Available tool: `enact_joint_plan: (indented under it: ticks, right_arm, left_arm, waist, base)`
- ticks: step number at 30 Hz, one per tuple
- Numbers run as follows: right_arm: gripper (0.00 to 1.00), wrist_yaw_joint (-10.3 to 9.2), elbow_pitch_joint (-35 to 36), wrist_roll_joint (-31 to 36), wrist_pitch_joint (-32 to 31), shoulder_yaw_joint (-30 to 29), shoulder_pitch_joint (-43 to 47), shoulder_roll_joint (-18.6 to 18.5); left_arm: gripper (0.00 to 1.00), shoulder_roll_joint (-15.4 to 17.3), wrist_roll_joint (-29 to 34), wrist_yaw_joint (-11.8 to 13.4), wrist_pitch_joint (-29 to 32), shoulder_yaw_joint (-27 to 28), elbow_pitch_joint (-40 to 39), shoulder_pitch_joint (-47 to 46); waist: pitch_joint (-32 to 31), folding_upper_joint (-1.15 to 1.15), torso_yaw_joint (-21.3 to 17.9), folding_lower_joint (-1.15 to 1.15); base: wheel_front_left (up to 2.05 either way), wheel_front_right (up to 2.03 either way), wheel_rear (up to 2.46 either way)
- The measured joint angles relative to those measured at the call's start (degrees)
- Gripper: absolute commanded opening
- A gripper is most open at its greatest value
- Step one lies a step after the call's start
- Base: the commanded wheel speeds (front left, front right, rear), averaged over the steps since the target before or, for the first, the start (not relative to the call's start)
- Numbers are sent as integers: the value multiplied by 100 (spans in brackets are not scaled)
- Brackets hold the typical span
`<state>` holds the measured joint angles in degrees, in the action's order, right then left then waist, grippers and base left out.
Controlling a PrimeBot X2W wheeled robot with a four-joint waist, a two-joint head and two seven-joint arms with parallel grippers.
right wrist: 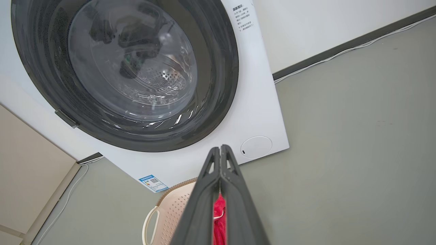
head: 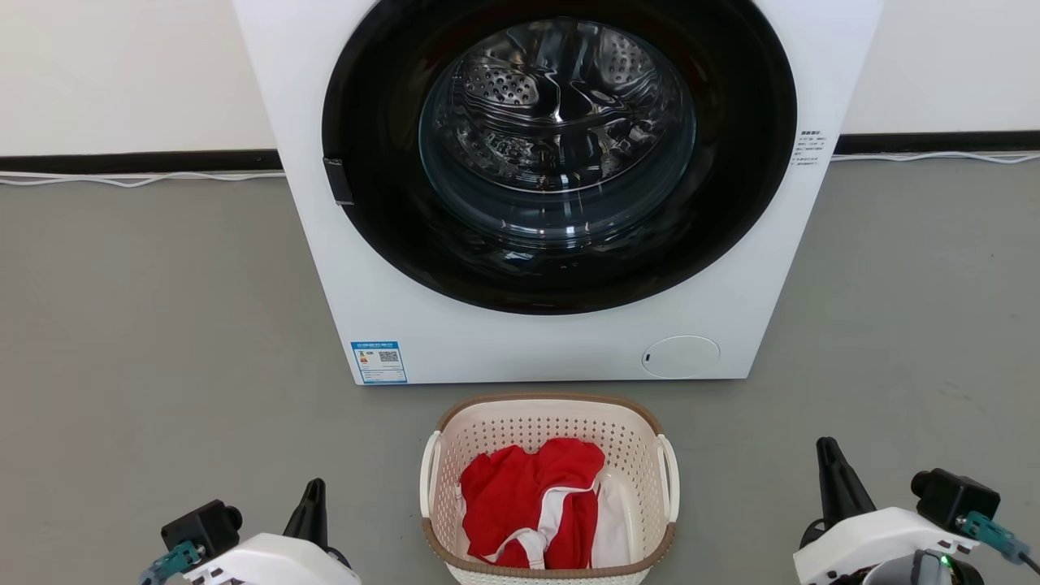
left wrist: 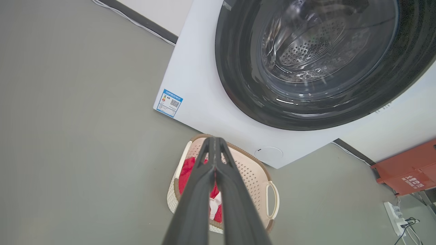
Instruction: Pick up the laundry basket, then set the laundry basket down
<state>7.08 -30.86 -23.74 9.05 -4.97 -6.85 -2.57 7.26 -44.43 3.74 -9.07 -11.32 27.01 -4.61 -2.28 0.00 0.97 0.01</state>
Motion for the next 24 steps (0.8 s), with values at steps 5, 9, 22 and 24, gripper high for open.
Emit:
enact_joint_plan:
  ticks: [5, 9, 22, 24]
  right_arm:
    - [0, 0, 74, -358, -79, -12, 2, 0]
    - [0, 0, 126, -658, -146, -23, 2, 0]
    - [0, 0, 332, -1583, -352, -56, 6, 0]
    - [0, 0, 383, -1731, -363, -59, 7, 0]
  left_arm:
    - [0, -15, -270, -65, 64, 81, -67, 0]
    - [0, -34, -476, -123, 144, 148, -111, 0]
    - [0, -132, -1101, -233, 355, 372, -270, 0]
    - [0, -134, -1232, -272, 394, 403, -285, 0]
  waist:
    - [13, 0, -5, 0]
    - [24, 0, -10, -1]
    - [58, 0, -23, -1]
    - [63, 0, -25, 0]
  base:
    - [0, 0, 0]
    - [0, 0, 0]
    - [0, 0, 0]
    - [0, 0, 0]
